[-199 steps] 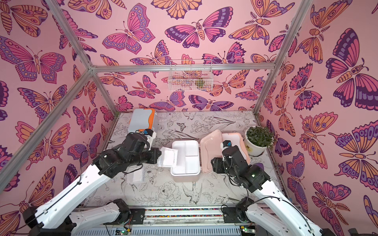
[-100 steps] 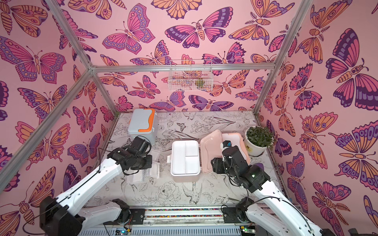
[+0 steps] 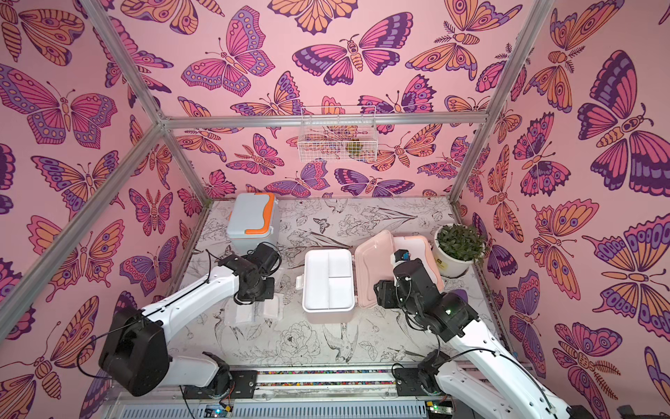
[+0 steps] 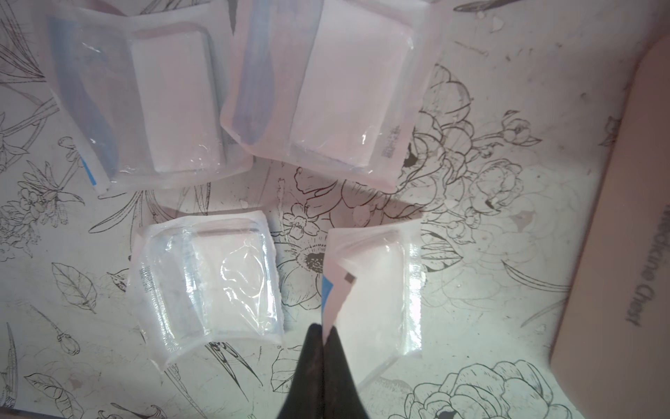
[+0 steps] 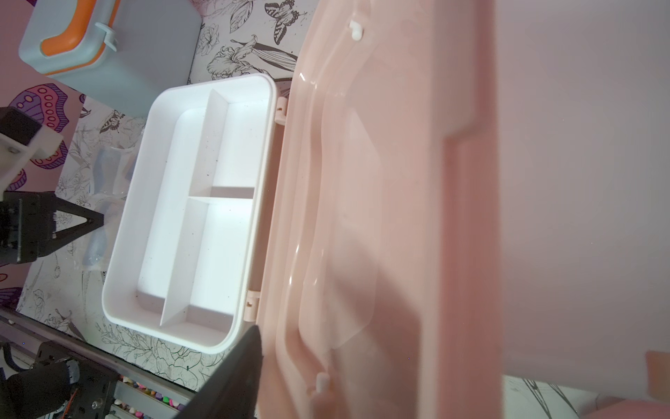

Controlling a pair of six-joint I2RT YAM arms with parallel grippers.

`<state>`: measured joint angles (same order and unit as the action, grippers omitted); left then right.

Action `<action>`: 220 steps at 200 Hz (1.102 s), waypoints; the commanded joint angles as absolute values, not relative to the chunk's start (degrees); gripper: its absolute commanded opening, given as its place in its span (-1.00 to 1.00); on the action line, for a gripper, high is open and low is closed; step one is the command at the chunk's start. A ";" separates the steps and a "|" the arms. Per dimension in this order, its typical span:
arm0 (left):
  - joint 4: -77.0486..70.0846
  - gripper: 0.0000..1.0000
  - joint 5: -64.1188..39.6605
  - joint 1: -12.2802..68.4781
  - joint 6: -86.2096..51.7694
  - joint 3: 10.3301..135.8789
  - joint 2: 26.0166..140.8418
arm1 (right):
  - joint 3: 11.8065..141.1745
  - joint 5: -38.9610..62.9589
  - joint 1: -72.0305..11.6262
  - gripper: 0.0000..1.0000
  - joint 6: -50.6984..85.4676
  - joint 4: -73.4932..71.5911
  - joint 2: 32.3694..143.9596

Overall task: Open first aid kits and take out gauze
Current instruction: Place the gauze at the center of the board.

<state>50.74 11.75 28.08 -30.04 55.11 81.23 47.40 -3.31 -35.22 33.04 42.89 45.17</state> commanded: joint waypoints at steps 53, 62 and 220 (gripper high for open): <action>52.83 -1.00 15.64 27.86 -29.36 55.63 83.40 | 47.81 -2.31 -34.80 0.22 32.83 43.42 45.18; 53.00 -1.00 15.64 27.85 -29.35 55.72 83.57 | 47.81 -2.30 -34.76 0.22 32.80 43.47 45.19; 51.35 -0.14 7.05 29.97 -29.75 56.98 65.89 | 50.77 -4.70 -34.80 0.45 33.05 47.83 43.54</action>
<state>52.10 11.49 29.47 -29.71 55.77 72.88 47.97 -3.14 -34.96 33.04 44.99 44.77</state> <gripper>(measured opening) 0.376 0.702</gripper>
